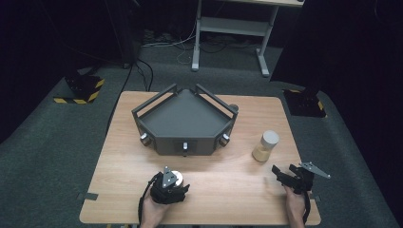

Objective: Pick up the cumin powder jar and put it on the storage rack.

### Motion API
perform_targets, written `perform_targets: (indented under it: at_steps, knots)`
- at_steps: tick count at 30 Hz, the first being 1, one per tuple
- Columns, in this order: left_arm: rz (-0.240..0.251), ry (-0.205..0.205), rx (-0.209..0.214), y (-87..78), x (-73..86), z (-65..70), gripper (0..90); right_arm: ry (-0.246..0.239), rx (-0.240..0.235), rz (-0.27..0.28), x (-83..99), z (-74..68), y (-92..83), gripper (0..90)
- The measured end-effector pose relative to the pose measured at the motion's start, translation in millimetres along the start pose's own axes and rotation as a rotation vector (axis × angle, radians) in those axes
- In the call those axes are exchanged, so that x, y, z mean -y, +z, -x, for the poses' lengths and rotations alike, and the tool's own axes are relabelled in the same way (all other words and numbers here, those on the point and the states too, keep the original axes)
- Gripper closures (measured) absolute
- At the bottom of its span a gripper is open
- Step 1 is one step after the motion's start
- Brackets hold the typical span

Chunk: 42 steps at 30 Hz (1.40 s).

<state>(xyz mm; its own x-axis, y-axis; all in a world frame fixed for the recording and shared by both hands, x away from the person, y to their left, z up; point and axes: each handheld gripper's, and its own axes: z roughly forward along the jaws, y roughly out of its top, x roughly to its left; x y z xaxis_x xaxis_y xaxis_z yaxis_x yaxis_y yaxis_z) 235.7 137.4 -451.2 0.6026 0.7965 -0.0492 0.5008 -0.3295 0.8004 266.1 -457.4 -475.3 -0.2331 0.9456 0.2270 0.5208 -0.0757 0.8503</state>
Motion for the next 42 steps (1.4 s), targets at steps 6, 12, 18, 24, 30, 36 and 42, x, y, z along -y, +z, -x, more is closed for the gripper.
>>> perform_targets:
  at_steps: [6,12,18,24,30,36,42]
  knots:
    - [-0.002,0.002,0.005,-1.1,-0.8,0.4,31.8,-0.002,0.000,0.002,0.4,-0.2,-0.3,9.1]
    - [0.010,0.002,0.016,-5.0,-3.5,-1.3,31.8,-0.003,0.001,0.004,0.8,-0.5,-0.4,9.1]
    - [0.010,0.007,0.022,-10.3,-11.8,-2.7,31.8,-0.001,0.002,0.005,0.9,-0.5,-0.4,9.1]
    - [0.008,-0.009,0.032,-16.3,-21.4,-6.2,31.8,-0.001,0.002,0.006,1.2,-0.6,-0.7,9.1]
    - [0.008,-0.017,0.033,-22.6,-31.7,-9.2,31.8,-0.006,0.003,0.006,1.2,-1.1,-0.7,9.1]
    - [0.014,-0.016,0.039,-31.2,-44.8,-13.1,31.8,-0.006,0.005,0.008,1.5,-1.4,-0.8,9.1]
    - [0.033,-0.031,0.037,-43.2,-60.3,-18.5,31.7,-0.004,0.005,0.008,1.5,-1.3,-0.8,9.1]
